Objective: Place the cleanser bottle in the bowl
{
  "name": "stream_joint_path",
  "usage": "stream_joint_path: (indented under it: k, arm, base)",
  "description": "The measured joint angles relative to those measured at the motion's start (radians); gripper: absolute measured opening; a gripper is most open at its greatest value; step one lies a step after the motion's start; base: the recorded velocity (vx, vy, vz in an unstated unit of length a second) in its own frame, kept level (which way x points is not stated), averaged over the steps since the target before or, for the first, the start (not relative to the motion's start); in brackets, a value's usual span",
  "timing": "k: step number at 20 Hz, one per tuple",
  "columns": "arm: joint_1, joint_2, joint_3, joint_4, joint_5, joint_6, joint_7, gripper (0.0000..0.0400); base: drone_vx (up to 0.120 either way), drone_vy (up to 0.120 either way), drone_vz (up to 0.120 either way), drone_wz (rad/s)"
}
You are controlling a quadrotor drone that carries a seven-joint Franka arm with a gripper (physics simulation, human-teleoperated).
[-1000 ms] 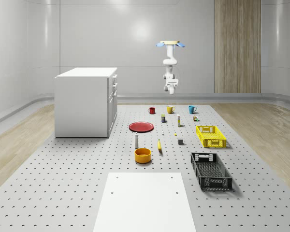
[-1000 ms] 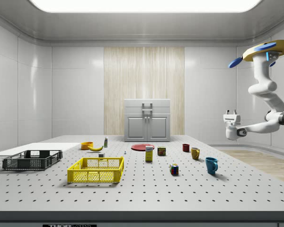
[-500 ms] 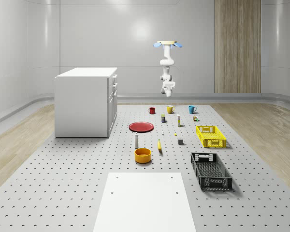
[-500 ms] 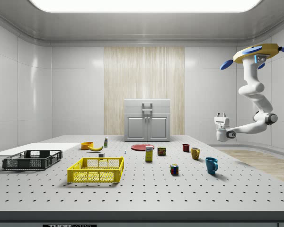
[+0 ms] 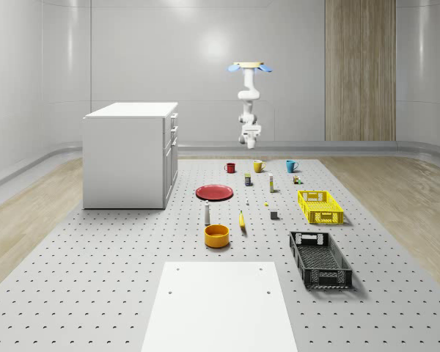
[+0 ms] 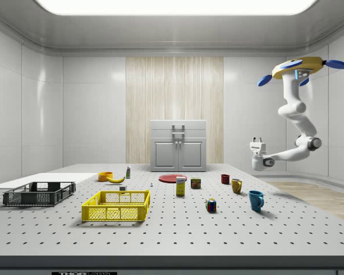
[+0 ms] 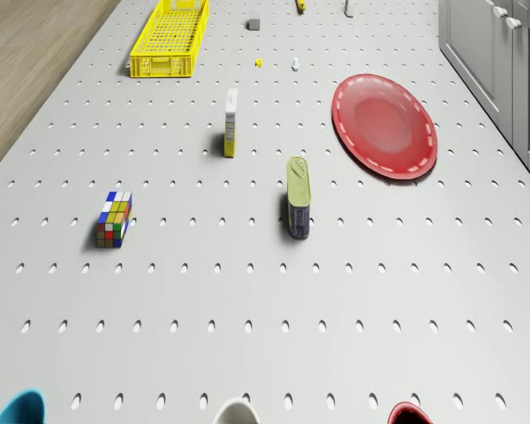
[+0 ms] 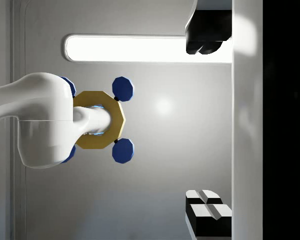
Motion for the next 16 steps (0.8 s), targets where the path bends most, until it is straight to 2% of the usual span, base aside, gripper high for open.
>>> stream_joint_path:
  k: [16]
  arm:
    - [-0.002, -0.008, 0.005, -0.007, -0.005, 0.011, 0.0, 0.04]
  base:
    - [0.12, -0.12, 0.0, 0.0]
